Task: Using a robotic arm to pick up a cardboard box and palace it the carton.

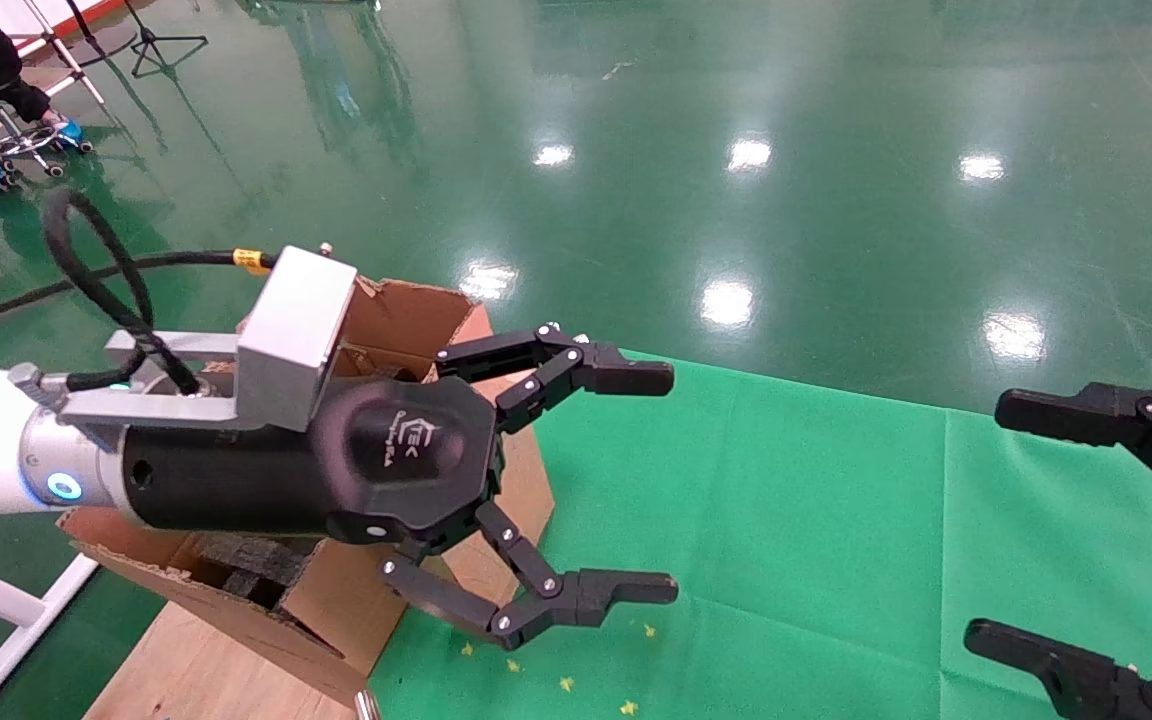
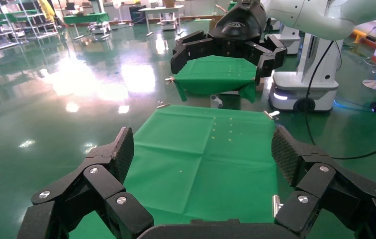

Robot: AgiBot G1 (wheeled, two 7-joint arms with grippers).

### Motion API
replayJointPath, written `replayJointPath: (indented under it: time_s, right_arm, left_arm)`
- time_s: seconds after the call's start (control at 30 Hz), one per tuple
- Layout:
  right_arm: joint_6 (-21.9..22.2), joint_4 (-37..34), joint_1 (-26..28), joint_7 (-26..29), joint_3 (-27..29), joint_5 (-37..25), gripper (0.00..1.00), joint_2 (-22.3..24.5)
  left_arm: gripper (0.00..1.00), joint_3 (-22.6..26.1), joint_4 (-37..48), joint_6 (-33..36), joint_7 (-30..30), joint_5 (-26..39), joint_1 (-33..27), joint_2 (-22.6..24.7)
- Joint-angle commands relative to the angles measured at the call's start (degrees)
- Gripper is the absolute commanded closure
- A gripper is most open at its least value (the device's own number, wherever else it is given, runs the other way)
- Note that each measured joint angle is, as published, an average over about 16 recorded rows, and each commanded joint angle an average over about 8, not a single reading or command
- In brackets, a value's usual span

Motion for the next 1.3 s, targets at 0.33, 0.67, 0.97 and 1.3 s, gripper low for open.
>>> replayJointPath:
  time_s: [0.33, 0.67, 0.97, 1.3]
  right_arm:
    - [0.0, 0.0, 0.0, 0.0, 0.0, 0.0, 0.00, 0.0]
    - [0.0, 0.0, 0.0, 0.0, 0.0, 0.0, 0.45, 0.0]
    - [0.0, 0.0, 0.0, 0.0, 0.0, 0.0, 1.00, 0.0]
    - [0.0, 0.0, 0.0, 0.0, 0.0, 0.0, 1.00, 0.0]
  left_arm:
    - [0.00, 0.0, 0.0, 0.0, 0.0, 0.0, 0.0, 0.0]
    - [0.00, 0.4, -0.8, 0.6, 0.3, 1.6, -0.9, -0.5]
    - [0.00, 6.8, -1.9, 2.8, -4.3, 18.4, -12.9, -2.4]
    - [0.00, 9.5, -0.6, 2.1, -8.4, 24.7, -16.5, -2.5]
